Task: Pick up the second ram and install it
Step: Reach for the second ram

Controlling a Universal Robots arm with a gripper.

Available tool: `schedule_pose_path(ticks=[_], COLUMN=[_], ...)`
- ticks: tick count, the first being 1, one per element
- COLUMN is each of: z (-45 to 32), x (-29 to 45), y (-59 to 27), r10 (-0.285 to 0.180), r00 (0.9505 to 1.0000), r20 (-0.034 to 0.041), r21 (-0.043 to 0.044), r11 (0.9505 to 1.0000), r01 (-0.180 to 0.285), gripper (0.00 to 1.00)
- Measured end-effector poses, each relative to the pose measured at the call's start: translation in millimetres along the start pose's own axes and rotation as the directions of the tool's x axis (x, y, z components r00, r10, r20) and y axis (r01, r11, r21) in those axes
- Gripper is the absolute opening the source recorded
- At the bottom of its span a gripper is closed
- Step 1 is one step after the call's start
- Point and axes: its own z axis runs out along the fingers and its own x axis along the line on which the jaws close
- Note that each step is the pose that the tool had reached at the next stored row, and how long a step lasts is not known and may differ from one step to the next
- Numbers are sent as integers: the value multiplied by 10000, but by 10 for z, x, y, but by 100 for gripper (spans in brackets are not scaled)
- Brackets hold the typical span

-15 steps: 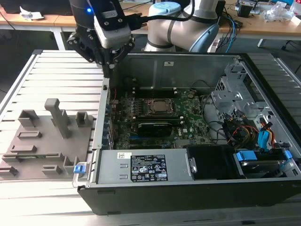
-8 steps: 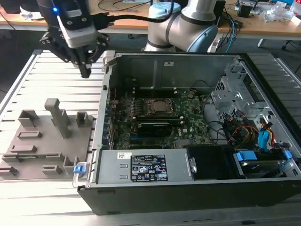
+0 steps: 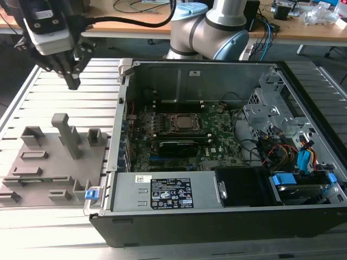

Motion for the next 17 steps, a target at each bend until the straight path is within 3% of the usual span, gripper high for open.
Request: schedule_pose_path(ticks=[3,9,12,14,17], z=[-2,-8,-10,-15,-18], x=[95,441,544,575,686], y=[-7,-34,-47,-143,-245], r10=[-1,-2,-1,-1,-1], r00=[10000,10000,10000,10000,10000], r20=[0,0,1,4,10], r21=[0,1,0,1,5], r11=[10000,10000,10000,10000,10000], r01=[1,2,1,1,1], gripper=[11,11,11,11,11])
